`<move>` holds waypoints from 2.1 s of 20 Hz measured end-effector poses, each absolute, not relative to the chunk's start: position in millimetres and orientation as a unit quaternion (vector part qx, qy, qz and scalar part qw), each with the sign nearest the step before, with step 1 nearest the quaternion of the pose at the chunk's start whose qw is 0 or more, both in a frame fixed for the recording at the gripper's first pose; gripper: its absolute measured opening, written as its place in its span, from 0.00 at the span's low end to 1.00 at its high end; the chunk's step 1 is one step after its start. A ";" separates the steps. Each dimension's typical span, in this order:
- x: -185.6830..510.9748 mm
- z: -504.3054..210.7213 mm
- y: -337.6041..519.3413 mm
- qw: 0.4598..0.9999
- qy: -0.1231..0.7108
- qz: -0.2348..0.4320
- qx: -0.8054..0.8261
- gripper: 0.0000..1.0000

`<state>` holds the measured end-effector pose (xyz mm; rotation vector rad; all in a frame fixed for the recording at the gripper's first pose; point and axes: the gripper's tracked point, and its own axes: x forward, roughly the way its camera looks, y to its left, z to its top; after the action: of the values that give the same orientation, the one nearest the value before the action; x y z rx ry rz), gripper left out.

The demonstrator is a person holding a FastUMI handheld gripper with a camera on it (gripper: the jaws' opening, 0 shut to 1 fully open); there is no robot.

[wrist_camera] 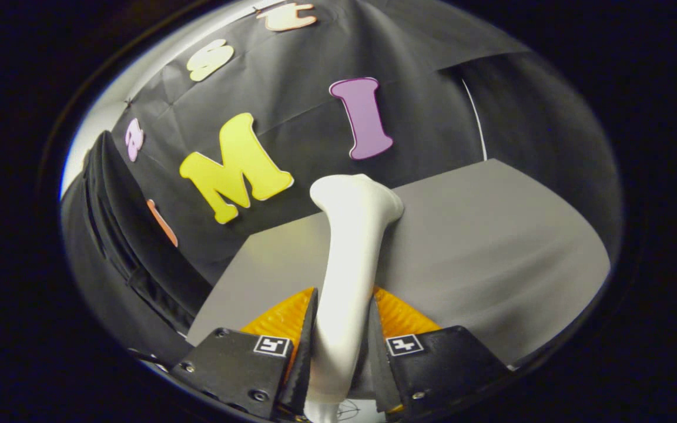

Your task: Iron the clothes twice with a garment steamer, once on the left side and once on the right side.

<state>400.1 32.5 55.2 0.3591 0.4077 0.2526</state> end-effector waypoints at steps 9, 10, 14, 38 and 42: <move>365.5 79.5 31.7 0.967 0.152 0.132 0.154 0.37; 358.5 83.4 32.4 0.968 0.148 0.133 0.155 0.37; 322.4 101.7 43.0 0.969 0.127 0.133 0.164 0.37; 135.2 277.5 338.5 0.968 -0.036 0.217 0.118 0.37; 136.1 284.1 386.9 0.965 -0.037 0.238 0.106 0.37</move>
<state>136.1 386.9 284.1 0.2139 -0.0758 0.4825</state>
